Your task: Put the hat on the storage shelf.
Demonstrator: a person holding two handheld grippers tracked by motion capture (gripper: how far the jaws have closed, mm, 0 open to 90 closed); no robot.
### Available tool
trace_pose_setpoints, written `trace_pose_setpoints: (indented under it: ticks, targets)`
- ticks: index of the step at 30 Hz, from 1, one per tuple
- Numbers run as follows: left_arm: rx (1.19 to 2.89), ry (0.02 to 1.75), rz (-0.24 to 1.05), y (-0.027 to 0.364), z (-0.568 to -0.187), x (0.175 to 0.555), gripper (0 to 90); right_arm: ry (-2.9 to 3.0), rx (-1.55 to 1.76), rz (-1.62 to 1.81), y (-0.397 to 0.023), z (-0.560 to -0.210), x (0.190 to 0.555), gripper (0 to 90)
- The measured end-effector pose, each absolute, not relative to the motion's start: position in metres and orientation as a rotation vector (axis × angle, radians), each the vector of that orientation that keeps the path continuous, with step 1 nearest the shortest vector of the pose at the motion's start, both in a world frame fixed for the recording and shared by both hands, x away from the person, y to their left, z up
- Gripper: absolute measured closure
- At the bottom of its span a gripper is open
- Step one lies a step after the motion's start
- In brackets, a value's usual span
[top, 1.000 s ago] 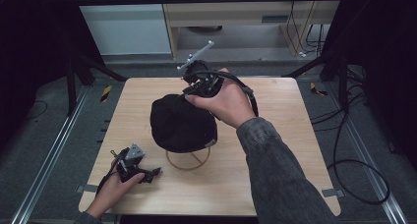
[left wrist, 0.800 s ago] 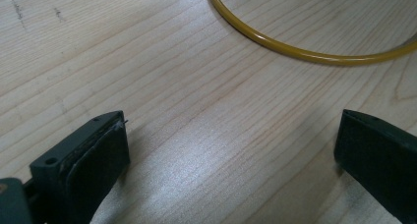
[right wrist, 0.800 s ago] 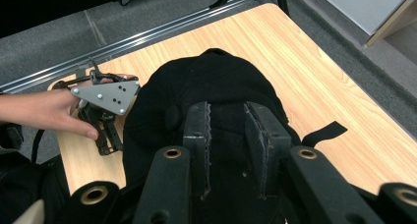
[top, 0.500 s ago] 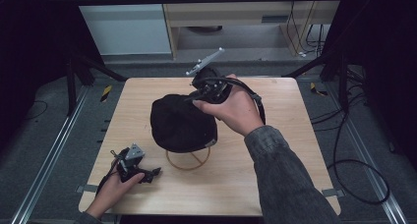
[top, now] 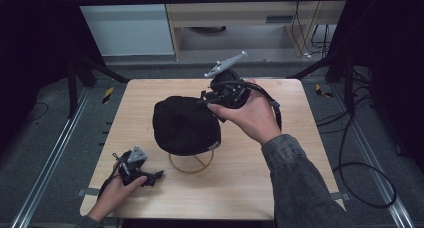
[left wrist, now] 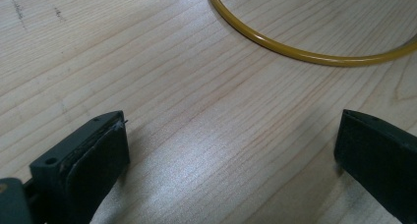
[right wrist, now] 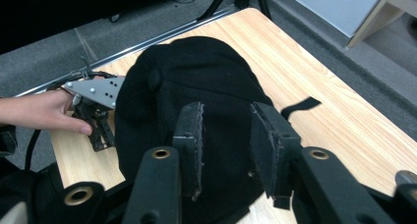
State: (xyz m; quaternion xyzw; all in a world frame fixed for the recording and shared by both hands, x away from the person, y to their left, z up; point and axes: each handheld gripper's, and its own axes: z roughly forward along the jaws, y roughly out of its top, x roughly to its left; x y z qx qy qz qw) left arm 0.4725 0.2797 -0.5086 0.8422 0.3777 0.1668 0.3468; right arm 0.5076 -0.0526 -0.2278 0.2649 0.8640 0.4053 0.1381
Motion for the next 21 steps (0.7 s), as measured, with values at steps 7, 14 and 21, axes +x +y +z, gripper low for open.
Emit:
trace_pose_setpoints:
  ticks: [7,14,21]
  targets:
    - [2.185,0.98,0.433,0.28,-0.509,0.472,0.0,2.462,0.822,1.2,-0.069,-0.228,0.507,58.9]
    - [2.184,0.981,0.432,0.28,-0.509,0.472,0.0,2.431,0.848,1.209,-0.081,-0.227,0.502,51.3]
    - [2.187,0.979,0.431,0.28,-0.509,0.472,0.0,2.347,0.93,1.18,-0.093,-0.231,0.5,17.7]
